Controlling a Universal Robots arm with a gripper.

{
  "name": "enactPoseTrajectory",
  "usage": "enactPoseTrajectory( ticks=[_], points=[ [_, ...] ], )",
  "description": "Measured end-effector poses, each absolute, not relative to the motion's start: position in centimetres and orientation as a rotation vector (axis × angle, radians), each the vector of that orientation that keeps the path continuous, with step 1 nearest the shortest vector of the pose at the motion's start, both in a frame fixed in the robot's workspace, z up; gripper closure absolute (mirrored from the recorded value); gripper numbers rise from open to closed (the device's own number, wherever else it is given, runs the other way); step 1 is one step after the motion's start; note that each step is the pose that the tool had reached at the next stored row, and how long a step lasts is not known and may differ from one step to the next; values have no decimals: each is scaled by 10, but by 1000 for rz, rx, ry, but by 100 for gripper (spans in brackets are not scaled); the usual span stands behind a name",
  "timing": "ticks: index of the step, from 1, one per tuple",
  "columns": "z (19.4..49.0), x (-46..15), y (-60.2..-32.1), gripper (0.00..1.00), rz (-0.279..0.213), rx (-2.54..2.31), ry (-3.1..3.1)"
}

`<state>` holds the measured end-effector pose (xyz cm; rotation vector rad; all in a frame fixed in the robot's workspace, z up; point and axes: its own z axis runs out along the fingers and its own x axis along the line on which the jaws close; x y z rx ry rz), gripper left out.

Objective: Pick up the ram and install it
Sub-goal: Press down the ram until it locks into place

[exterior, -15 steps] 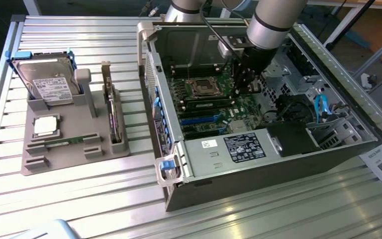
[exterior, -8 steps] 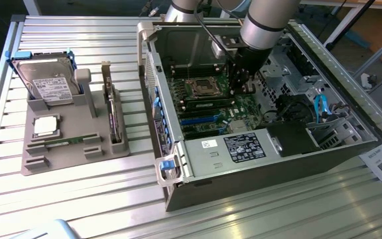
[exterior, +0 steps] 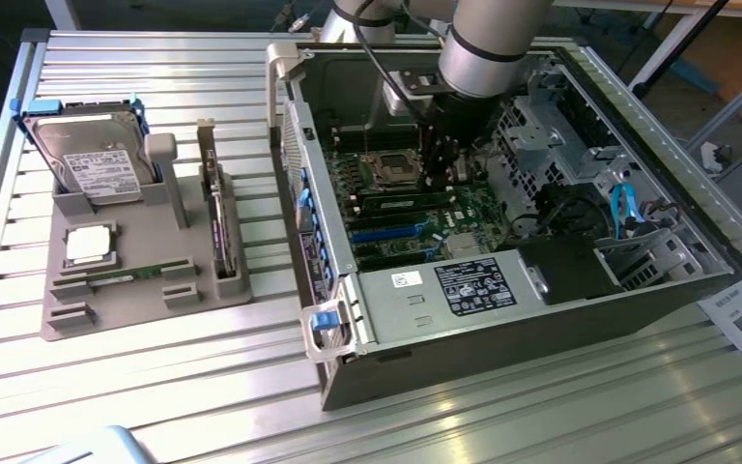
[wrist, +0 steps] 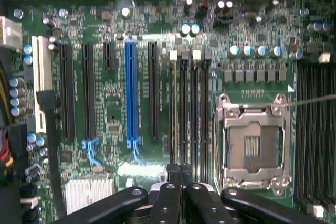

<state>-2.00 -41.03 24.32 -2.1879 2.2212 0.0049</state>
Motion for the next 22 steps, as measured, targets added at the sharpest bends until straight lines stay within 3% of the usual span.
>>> enactPoseTrajectory(
  ticks=[9,22],
  points=[
    [243,-61,-410,90,2,-2186,2220],
    [243,-49,-410,90,2,-2187,2220]
  ],
)
